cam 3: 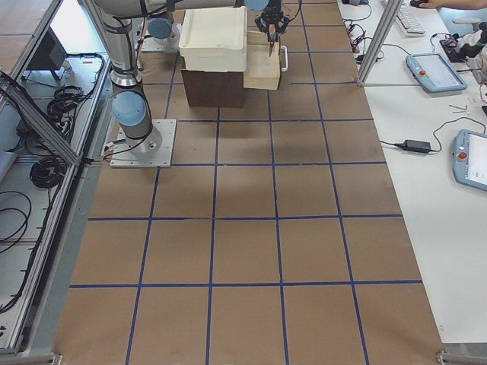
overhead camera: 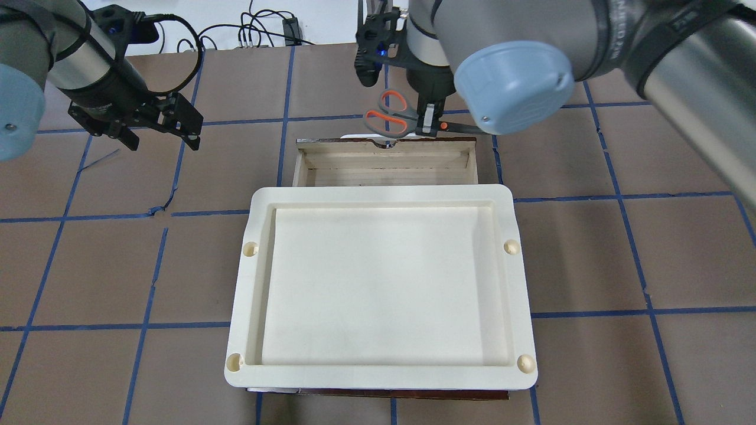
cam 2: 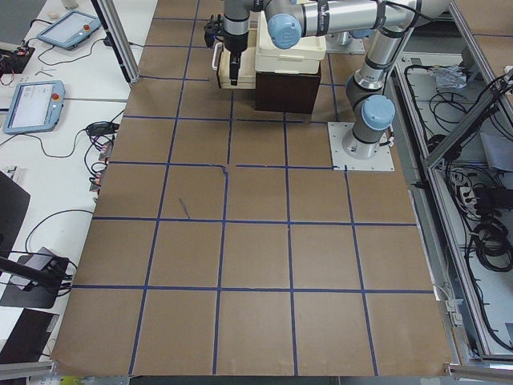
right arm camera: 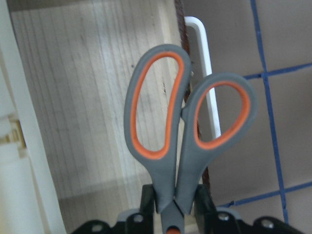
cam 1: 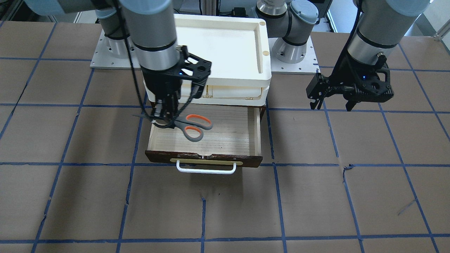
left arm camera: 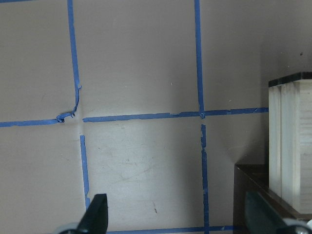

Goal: Put scissors in drawer and close it
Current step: 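Carry the scissors with the right gripper over the open drawer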

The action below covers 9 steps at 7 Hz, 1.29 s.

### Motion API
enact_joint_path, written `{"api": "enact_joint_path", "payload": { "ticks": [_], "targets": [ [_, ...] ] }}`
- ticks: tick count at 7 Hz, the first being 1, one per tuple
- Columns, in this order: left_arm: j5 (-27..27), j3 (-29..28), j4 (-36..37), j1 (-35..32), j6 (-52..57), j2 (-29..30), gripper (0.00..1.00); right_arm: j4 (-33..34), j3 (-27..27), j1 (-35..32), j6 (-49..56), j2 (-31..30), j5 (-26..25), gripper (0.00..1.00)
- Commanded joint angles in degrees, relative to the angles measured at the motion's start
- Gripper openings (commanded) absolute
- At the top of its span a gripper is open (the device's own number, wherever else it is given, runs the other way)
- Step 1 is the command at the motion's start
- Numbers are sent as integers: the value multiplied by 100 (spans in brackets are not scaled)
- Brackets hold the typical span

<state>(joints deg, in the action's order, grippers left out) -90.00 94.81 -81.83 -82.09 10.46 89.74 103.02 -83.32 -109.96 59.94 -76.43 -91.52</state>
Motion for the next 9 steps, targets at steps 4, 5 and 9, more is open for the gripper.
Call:
{"api": "enact_joint_path", "payload": {
  "ticks": [4,5,9],
  "targets": [
    [0,3,0,0,0,0,100,43,-53,-306,756,584,73,4],
    [0,3,0,0,0,0,100,43,-62,-306,703,602,143,5],
    [0,3,0,0,0,8,100,8,-236,-306,48,603,153,47]
  ]
}}
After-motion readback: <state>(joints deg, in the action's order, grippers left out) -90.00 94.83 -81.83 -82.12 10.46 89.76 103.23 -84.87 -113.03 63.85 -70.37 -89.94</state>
